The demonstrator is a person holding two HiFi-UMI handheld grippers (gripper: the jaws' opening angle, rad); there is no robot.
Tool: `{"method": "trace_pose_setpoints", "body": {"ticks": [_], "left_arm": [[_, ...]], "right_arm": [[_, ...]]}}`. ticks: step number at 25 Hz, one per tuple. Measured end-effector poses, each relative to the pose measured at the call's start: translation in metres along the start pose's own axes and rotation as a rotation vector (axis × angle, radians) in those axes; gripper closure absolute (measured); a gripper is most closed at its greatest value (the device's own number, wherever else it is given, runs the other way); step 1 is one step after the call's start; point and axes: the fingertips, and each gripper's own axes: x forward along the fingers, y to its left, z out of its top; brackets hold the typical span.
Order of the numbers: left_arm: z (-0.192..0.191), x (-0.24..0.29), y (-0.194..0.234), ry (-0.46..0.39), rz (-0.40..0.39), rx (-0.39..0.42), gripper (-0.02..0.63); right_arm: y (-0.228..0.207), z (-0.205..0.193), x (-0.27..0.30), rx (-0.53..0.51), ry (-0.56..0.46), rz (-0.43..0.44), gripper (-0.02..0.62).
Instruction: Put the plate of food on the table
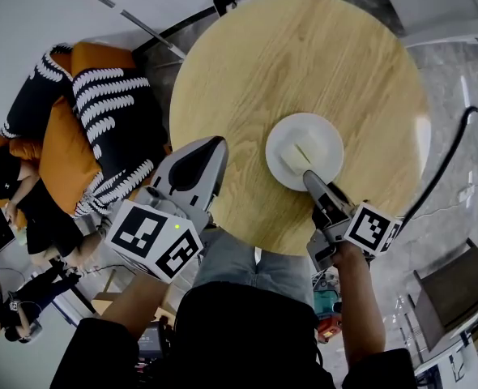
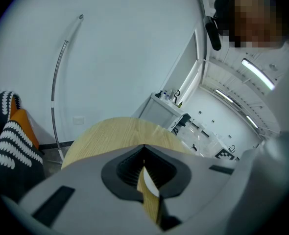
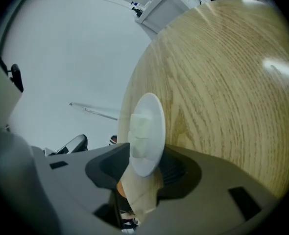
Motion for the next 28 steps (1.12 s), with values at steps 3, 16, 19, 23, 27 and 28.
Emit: {"method": "trace_pose_setpoints", "body": {"ticks": [3,16,19,23,27,28], "left_arm": [[-0.001,-0.001,0.001,0.000,0.002,0.001,0.600],[-0.002,-0.001,-0.005,-0.007,-0.007,0.001,0.600],[-0.001,-0.001,-0.007,-0.009,-0.008,0.002,0.600],[0.000,-0.003,-0.011,-0.012,-0.007,0.009,0.600],[0.001,-0.003,-0.013,-0.014,-0.009,0.015,0.600],[0.001,-0.003,-0.014,-0.014,-0.010,0.017,0.600]], "right_arm": [[0.002,-0.005,0.002,-0.066,0.057,-0.002,0.403],[-0.004,-0.019,-0.006,-0.516,0.270,-0.106,0.344],[-0.006,-0.026,-0.008,-0.612,0.350,-0.116,0.330],[-0.012,-0.035,-0.018,-0.677,0.431,-0.119,0.330],[-0.020,-0.035,-0.026,-0.699,0.455,-0.143,0.330],[-0.021,-0.035,-0.027,-0.690,0.453,-0.140,0.330]]}}
